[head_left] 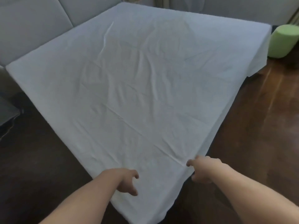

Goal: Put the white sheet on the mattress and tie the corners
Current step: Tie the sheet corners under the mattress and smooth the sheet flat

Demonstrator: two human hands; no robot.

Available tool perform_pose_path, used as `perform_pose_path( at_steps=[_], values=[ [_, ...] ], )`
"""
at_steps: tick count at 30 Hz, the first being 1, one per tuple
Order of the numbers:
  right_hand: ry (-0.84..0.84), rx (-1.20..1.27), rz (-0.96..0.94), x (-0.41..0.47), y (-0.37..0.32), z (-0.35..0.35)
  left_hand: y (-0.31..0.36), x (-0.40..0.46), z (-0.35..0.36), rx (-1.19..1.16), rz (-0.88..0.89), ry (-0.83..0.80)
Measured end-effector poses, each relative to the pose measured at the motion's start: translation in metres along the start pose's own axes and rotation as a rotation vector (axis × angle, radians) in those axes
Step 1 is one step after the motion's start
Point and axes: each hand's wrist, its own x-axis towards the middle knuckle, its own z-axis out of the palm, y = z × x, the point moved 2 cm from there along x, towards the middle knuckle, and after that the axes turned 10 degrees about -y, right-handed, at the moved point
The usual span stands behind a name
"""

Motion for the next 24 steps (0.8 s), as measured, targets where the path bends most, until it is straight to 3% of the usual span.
perform_pose_path(
  at_steps=[5, 13, 18, 24],
  values=[
    [0.270, 0.094, -0.062, -0.142, 0.069, -0.073, 0.087, -0.145, -0.079, 0.037, 0.113, 0.243],
    [0.681, 0.293, -0.044, -0.347, 0.239, -0.219, 0.282, -0.342, -0.218, 0.079, 0.344, 0.701],
    [0.847, 0.363, -0.030, -0.387, 0.307, -0.278, 0.352, -0.378, -0.272, 0.124, 0.369, 0.765],
    [0.869, 0.323, -0.010, -0.346, 0.352, -0.351, 0.399, -0.361, -0.354, 0.091, 0.358, 0.766]
  ],
)
